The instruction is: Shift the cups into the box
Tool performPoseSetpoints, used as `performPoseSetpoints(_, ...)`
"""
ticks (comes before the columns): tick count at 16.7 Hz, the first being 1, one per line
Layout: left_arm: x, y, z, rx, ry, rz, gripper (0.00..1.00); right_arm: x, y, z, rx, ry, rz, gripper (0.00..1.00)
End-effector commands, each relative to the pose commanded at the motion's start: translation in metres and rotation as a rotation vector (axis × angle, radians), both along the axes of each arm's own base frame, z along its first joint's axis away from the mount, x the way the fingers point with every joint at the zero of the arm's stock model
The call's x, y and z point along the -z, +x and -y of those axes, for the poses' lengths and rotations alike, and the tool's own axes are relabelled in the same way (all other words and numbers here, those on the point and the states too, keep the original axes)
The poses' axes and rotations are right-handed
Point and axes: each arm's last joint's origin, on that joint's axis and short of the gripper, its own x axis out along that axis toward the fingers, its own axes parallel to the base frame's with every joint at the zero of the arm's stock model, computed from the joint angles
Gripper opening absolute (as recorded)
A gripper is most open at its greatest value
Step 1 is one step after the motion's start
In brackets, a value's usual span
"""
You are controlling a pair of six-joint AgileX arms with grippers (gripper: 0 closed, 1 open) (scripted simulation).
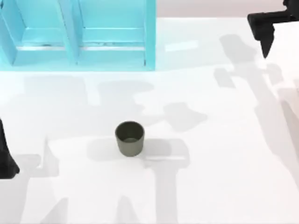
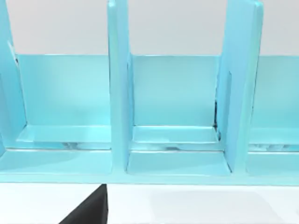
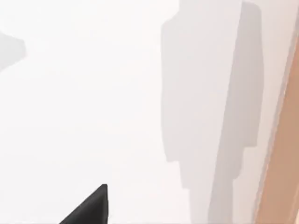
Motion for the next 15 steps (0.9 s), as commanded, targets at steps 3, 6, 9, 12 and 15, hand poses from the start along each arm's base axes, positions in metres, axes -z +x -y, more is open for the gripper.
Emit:
performPoseSetpoints(3,0.0,0.0,0.0,0.0,0.0,0.0,1.0,0.021,-0.005,-0.105,0.007,-0.014,0.036,1.0)
performPoseSetpoints(6,0.0,0.0,0.0,0.0,0.0,0.0,1.0,0.04,-0.036,-0.196,0.019,-0.002,0.087,1.0)
performPoseSetpoints(9,0.0,0.0,0.0,0.0,0.0,0.0,1.0,0.056,-0.074,-0.258,0.04,0.031,0.136,1.0)
performPoseSetpoints(12,0.0,0.0,0.0,0.0,0.0,0.0,1.0,0.066,-0.104,-0.294,0.059,0.066,0.169,1.0)
performPoseSetpoints(15,0.0,0.0,0.0,0.0,0.0,0.0,1.0,0.069,-0.116,-0.306,0.068,0.081,0.181,1.0)
